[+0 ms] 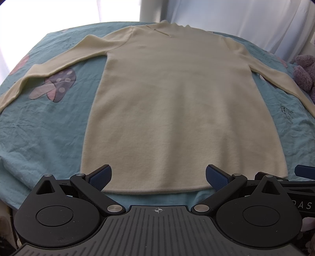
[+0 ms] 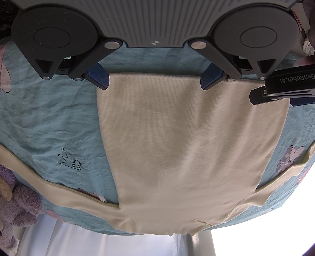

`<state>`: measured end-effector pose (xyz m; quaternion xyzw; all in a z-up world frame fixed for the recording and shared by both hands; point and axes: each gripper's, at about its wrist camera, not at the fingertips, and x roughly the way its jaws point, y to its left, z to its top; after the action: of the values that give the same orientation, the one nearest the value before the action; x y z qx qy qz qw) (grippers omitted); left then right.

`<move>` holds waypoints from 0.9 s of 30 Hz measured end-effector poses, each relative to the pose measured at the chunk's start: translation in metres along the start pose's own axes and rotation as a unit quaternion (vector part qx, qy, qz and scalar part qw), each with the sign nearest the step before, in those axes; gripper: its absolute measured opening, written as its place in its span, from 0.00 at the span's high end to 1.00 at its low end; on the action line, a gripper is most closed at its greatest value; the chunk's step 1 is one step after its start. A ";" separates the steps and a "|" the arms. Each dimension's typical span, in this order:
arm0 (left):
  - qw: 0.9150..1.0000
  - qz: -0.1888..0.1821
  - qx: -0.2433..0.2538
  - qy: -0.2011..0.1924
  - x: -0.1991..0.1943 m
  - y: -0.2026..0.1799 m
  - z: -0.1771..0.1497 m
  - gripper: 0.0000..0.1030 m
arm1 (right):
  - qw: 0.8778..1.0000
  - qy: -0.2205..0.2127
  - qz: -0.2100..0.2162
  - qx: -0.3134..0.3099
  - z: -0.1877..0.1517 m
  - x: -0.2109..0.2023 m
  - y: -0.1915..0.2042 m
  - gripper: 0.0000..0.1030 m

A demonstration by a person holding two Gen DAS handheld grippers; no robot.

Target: Fold small clothes

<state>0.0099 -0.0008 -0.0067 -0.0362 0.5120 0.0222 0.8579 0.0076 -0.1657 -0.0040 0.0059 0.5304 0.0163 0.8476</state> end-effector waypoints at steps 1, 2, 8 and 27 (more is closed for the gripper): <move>1.000 0.000 0.000 0.000 0.000 0.000 0.000 0.00 | 1.000 0.001 0.000 0.000 0.000 0.000 0.000 0.04; 1.000 0.000 0.000 0.000 0.000 0.000 0.000 0.00 | 1.000 0.001 0.001 0.000 0.000 0.001 0.000 0.04; 1.000 0.001 -0.002 0.004 0.002 0.000 0.001 0.00 | 1.000 0.003 0.006 -0.003 0.001 0.003 0.002 0.04; 1.000 0.008 -0.002 0.022 0.010 0.004 0.007 0.00 | 1.000 0.014 0.009 0.003 0.007 0.014 0.002 0.04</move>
<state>0.0204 0.0042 -0.0123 -0.0342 0.5314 0.0297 0.8459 0.0201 -0.1633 -0.0129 0.0133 0.5425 0.0226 0.8397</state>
